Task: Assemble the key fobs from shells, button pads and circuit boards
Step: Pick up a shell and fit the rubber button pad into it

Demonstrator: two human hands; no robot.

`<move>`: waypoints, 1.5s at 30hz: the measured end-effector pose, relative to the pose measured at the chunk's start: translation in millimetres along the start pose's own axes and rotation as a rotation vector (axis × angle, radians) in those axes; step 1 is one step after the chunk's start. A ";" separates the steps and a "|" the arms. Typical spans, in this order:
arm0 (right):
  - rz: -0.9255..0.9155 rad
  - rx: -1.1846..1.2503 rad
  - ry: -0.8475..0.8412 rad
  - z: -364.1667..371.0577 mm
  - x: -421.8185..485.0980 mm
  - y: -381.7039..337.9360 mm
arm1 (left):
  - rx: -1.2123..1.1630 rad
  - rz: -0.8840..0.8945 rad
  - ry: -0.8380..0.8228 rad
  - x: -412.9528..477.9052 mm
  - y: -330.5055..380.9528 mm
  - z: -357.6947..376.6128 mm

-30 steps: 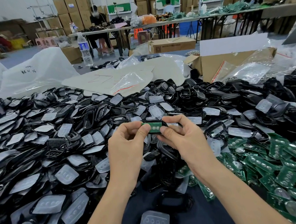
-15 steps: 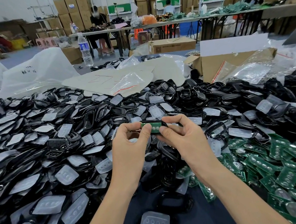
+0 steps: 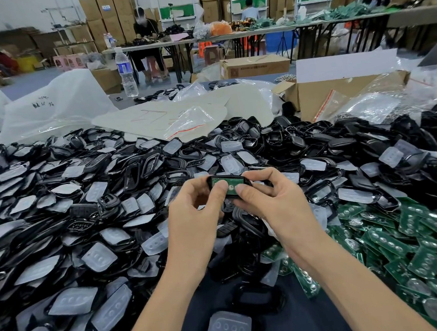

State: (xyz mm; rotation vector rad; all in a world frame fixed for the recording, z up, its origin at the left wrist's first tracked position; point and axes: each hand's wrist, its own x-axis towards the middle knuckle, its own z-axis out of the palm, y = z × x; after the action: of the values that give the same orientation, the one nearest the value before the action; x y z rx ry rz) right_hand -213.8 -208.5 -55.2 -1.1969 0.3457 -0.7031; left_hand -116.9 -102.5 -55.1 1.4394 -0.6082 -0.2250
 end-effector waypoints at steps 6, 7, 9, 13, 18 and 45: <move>-0.015 -0.059 -0.040 -3.8 2.8 -0.6 | 0.013 0.033 -0.019 0.7 0.1 -4.9; -0.035 -0.128 -0.059 -5.5 2.9 -2.0 | 0.023 0.042 -0.029 0.6 0.4 -5.4; -0.086 -0.322 -0.092 -7.7 2.4 -3.9 | 0.045 0.059 -0.055 0.6 1.5 -6.0; -0.132 -0.577 -0.117 -6.8 -0.5 -5.3 | 0.081 0.038 -0.126 1.2 4.8 -9.6; -0.166 -0.663 -0.038 -8.3 -0.3 -2.4 | 0.304 0.079 -0.100 -13.4 17.2 -22.5; -0.070 -0.241 0.022 -16.8 1.7 -9.4 | 1.219 0.051 -0.887 -82.5 55.2 -71.0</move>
State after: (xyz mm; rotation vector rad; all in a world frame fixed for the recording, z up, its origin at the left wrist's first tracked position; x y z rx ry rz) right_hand -225.5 -223.7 -52.1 -1.4359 0.4175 -0.7504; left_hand -160.4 7.1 -23.5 2.4842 -1.6892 -0.5088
